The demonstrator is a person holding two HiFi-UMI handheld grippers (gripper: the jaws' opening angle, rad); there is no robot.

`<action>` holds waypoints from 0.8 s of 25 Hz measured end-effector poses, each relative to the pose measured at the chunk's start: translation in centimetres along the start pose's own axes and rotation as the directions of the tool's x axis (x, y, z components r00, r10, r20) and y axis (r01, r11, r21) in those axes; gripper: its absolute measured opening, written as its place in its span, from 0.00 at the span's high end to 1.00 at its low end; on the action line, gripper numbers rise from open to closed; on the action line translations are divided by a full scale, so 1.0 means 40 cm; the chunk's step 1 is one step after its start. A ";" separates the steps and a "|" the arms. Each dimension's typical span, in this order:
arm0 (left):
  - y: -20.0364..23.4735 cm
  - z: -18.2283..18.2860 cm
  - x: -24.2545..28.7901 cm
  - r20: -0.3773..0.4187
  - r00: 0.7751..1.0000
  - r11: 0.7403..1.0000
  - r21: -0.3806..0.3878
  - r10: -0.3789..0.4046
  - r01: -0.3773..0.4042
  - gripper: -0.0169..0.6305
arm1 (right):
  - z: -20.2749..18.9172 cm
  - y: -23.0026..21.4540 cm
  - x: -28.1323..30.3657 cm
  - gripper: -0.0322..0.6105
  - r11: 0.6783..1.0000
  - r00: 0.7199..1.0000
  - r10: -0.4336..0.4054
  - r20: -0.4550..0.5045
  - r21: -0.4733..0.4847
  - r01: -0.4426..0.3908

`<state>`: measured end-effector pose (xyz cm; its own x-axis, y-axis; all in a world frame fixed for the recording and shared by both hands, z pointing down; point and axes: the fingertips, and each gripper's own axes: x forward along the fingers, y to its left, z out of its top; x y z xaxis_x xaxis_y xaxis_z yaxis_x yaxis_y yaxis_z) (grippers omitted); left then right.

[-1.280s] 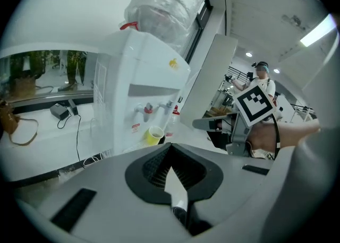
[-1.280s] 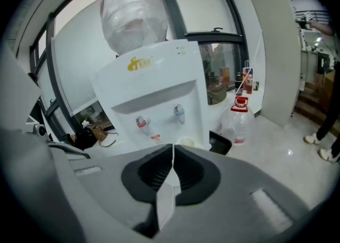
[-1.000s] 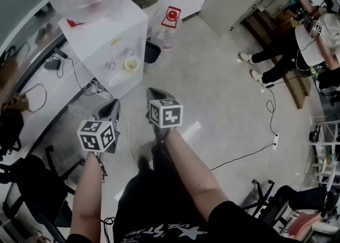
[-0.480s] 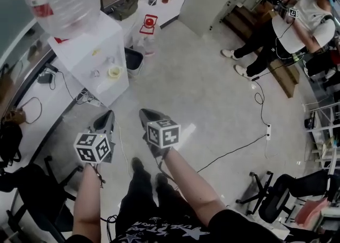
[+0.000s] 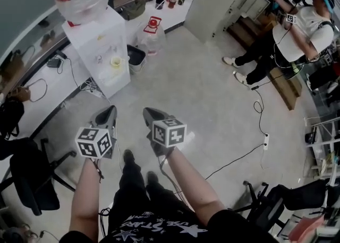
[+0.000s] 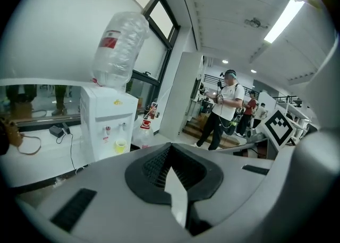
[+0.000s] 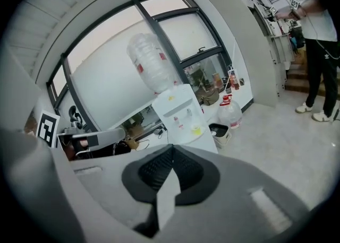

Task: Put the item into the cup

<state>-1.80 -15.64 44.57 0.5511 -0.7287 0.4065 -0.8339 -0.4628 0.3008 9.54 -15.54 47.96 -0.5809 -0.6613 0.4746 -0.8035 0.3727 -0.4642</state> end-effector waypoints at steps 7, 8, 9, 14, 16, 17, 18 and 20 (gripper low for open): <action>-0.124 -0.027 -0.161 0.068 0.996 0.998 -0.001 0.060 -0.060 0.99 | -0.017 0.115 -0.156 0.95 0.992 0.995 0.098 0.031 -0.088 -0.095; -0.141 -0.032 -0.183 0.075 0.995 0.998 -0.001 0.066 -0.067 0.99 | -0.023 0.130 -0.176 0.95 0.990 0.994 0.109 0.033 -0.093 -0.106; -0.159 -0.036 -0.203 0.081 0.994 0.997 -0.003 0.073 -0.073 0.99 | -0.028 0.144 -0.197 0.95 0.988 0.992 0.119 0.033 -0.098 -0.115; -0.238 -0.039 -0.285 0.115 0.989 0.996 -0.021 0.091 -0.089 0.99 | -0.034 0.211 -0.281 0.95 0.977 0.984 0.176 0.038 -0.126 -0.170; -0.264 -0.040 -0.303 0.118 0.990 0.997 -0.008 0.082 -0.081 0.99 | -0.033 0.232 -0.304 0.95 0.974 0.981 0.188 0.046 -0.134 -0.181; -0.273 -0.038 -0.310 0.119 0.990 0.997 0.002 0.076 -0.077 0.99 | -0.032 0.240 -0.314 0.95 0.973 0.980 0.192 0.051 -0.140 -0.184; -0.279 -0.033 -0.315 0.121 0.990 0.997 0.012 0.071 -0.073 0.99 | -0.030 0.248 -0.323 0.95 0.972 0.979 0.195 0.055 -0.147 -0.186; -0.280 -0.020 -0.332 0.126 0.990 0.997 0.028 0.066 -0.070 0.99 | -0.031 0.264 -0.335 0.95 0.970 0.978 0.198 0.059 -0.157 -0.187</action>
<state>0.24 -0.39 36.49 0.4868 -0.8152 0.3137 -0.8708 -0.4249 0.2473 8.66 -1.93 37.61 -0.7200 -0.6113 0.3286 -0.6910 0.5875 -0.4211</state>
